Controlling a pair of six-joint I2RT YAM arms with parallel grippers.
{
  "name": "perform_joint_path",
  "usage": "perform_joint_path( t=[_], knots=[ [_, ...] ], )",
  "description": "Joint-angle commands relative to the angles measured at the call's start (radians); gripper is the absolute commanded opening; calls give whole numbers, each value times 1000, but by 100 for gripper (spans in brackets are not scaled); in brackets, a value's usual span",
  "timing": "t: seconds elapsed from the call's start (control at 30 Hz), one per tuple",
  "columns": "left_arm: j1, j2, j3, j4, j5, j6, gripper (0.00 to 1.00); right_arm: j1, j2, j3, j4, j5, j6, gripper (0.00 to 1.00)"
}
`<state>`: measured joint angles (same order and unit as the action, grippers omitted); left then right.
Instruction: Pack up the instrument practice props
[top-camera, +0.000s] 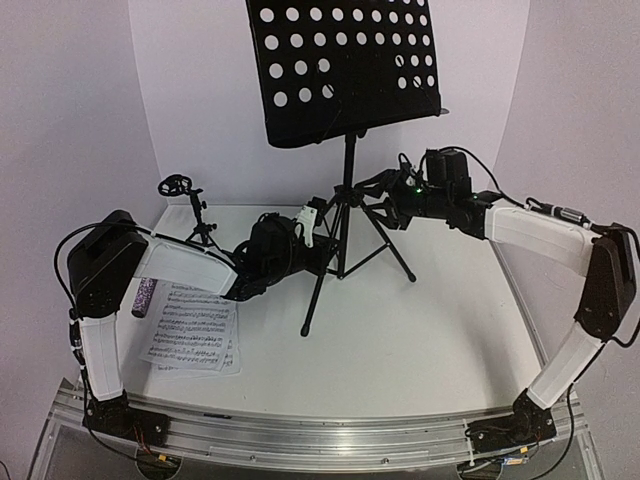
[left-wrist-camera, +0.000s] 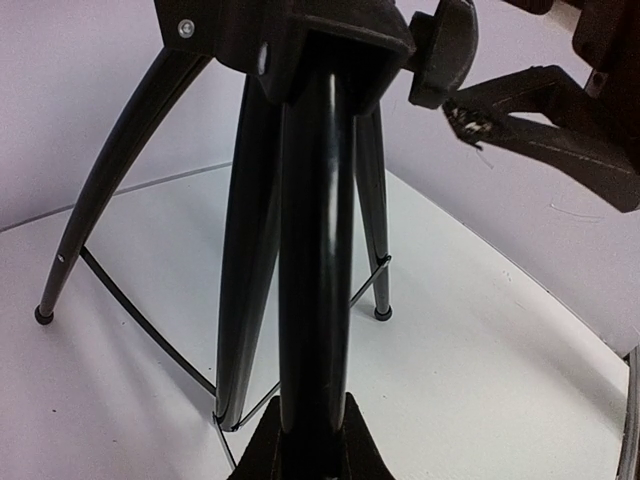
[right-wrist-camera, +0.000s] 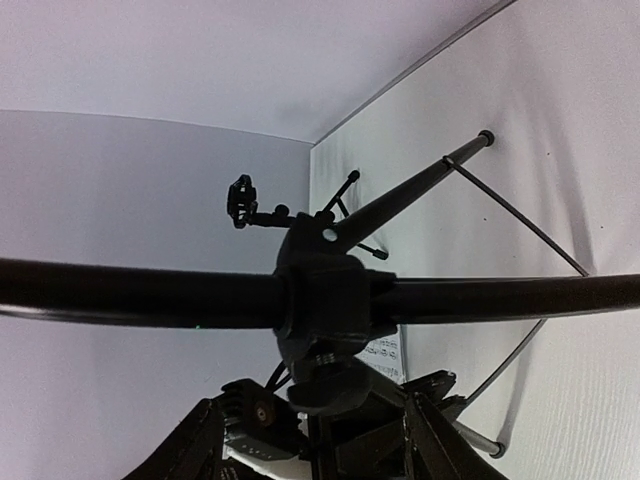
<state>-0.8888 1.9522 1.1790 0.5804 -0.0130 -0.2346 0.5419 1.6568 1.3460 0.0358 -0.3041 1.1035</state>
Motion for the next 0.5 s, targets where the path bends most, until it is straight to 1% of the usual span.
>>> perform_joint_path(
  t=[0.0,0.23,0.37,0.4,0.47],
  knots=[
    [-28,30,32,54,10,-30,0,5,41,38,66,20,68,55],
    [-28,33,35,61,10,-18,0,5,81,57,109,5,101,43],
    [-27,32,31,64,7,-13,0,5,92,57,119,-12,122,38],
    [-27,33,31,66,7,-12,0,5,92,56,120,-14,125,35],
    [-27,33,31,70,7,-9,0,4,90,52,121,-13,131,25]
  ],
)
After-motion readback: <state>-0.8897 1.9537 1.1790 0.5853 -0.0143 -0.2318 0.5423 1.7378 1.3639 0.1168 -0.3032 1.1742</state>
